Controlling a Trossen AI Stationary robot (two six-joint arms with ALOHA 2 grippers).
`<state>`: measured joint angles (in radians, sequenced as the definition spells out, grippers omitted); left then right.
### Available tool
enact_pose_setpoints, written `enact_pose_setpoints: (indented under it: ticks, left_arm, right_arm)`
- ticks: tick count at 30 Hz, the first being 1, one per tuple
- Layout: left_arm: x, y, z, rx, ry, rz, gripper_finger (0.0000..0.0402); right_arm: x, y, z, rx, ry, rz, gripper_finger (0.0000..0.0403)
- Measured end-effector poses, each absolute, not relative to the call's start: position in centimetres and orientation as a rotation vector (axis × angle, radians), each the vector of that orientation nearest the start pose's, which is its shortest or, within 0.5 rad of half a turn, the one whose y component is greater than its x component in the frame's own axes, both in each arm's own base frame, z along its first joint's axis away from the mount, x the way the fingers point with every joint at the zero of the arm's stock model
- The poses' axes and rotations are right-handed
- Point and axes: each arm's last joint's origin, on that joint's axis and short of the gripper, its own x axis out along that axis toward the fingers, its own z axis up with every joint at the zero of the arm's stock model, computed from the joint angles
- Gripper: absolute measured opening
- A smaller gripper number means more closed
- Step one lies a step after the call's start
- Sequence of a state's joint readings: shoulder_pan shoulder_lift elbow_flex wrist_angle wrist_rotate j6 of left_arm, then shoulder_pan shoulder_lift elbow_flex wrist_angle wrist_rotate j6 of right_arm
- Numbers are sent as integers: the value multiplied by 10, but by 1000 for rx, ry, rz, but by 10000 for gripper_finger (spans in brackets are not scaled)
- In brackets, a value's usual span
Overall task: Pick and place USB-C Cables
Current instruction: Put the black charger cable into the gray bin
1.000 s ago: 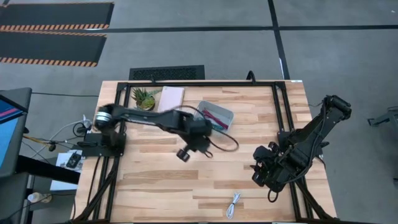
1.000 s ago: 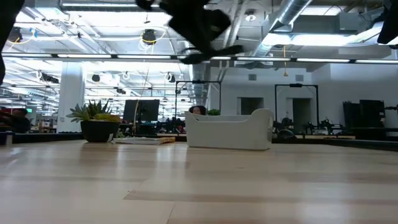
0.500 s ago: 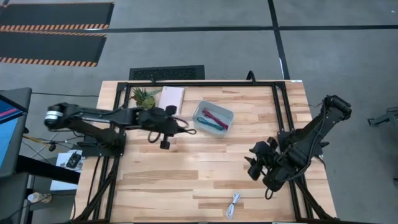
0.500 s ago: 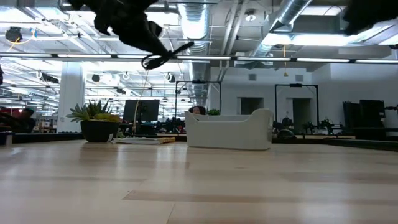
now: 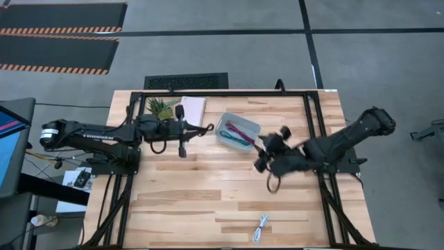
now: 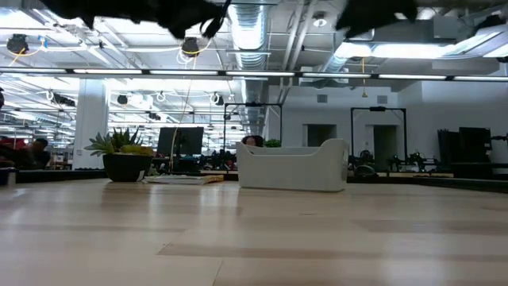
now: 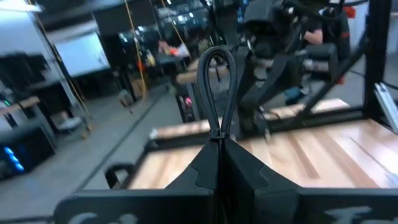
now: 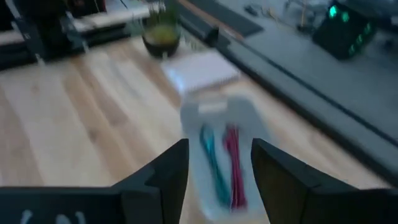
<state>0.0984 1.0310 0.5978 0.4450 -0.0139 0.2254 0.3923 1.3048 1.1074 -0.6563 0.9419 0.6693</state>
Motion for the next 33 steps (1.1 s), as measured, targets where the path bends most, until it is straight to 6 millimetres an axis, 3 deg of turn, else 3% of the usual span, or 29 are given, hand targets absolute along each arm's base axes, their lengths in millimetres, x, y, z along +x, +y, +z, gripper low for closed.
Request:
enact_pose_setpoints:
  ticks: [5, 12, 18, 23, 28, 33]
  left_arm:
    - [230, 34, 317, 283, -83, 155, 0]
    - [228, 53, 372, 311, -194, 169, 0]
    - [239, 69, 396, 282, -242, 106, 0]
    - [263, 83, 373, 189, -158, 20, 0]
    - [282, 88, 336, 128, -94, 5, 0]
    - [280, 88, 307, 82, -148, 25, 0]
  right_arm:
    - [262, 33, 340, 47, 360, -557, 180]
    - [236, -16, 393, 89, 71, -392, 170]
    - [222, -33, 408, 88, -26, -330, 191]
    - [237, -37, 395, 69, 51, -309, 228]
    - [266, -40, 365, 52, 217, -284, 248]
    - [291, -46, 337, 27, 326, -288, 249]
